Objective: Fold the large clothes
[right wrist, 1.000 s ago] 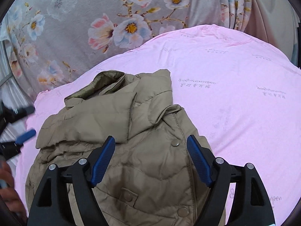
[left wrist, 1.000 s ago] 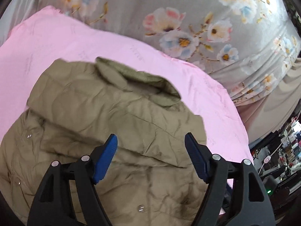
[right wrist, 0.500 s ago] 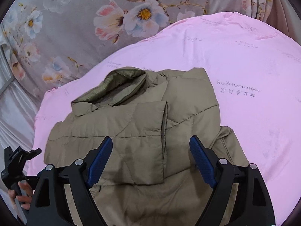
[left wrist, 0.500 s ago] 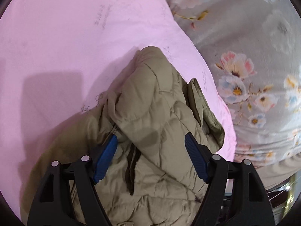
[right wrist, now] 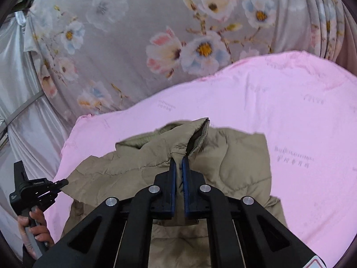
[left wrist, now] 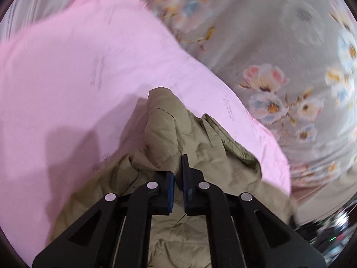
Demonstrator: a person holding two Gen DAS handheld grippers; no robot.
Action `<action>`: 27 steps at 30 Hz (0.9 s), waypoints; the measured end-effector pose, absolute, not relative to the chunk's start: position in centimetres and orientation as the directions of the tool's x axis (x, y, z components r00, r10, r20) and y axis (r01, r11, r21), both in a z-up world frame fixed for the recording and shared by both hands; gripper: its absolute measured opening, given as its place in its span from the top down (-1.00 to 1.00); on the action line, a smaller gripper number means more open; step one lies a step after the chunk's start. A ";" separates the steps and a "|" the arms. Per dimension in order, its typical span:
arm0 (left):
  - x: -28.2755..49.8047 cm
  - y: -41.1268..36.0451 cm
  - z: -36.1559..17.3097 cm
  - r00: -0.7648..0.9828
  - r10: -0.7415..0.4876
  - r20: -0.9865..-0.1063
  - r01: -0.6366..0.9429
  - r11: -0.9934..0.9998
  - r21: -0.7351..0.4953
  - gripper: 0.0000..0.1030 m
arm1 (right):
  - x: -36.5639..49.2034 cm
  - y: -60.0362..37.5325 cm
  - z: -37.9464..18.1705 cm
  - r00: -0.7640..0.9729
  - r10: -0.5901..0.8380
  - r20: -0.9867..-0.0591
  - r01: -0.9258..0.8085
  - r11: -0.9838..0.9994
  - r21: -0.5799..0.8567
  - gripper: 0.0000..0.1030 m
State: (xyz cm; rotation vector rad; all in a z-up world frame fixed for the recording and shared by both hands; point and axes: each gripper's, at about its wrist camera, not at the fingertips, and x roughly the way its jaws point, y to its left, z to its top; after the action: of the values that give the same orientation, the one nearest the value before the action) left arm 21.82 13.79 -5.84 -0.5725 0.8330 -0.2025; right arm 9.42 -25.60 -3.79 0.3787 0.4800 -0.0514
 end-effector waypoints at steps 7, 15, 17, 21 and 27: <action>20.5 10.6 -12.2 0.611 -0.150 -0.777 -0.073 0.967 -0.244 0.91 | 11.5 -25.2 -13.2 0.736 0.011 -0.677 0.209 0.947 0.243 0.91; 20.6 8.4 -15.0 0.640 -0.034 -0.768 -0.044 0.996 -0.081 0.90 | 11.9 -23.2 -15.6 0.700 -0.038 -0.714 0.205 0.968 0.149 0.86; 20.5 8.3 -15.1 0.646 -0.023 -0.763 -0.045 0.997 -0.068 0.90 | 11.8 -23.2 -15.7 0.699 -0.046 -0.713 0.207 0.968 0.140 0.86; 20.1 9.0 -14.9 0.652 -0.057 -0.756 -0.049 0.992 -0.117 0.84 | 11.2 -24.3 -15.4 0.702 -0.012 -0.712 0.217 0.956 0.198 0.78; 16.7 11.2 -9.0 0.686 -0.101 -0.720 -0.044 0.983 -0.180 -0.02 | 7.6 -24.9 -10.7 0.755 -0.074 -0.652 0.279 0.936 0.216 0.47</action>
State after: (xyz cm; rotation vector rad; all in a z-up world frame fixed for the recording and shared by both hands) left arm 16.73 11.20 -9.00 -0.1894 0.8148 -0.0323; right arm 7.60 -24.87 -10.74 0.3111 0.6916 -0.1959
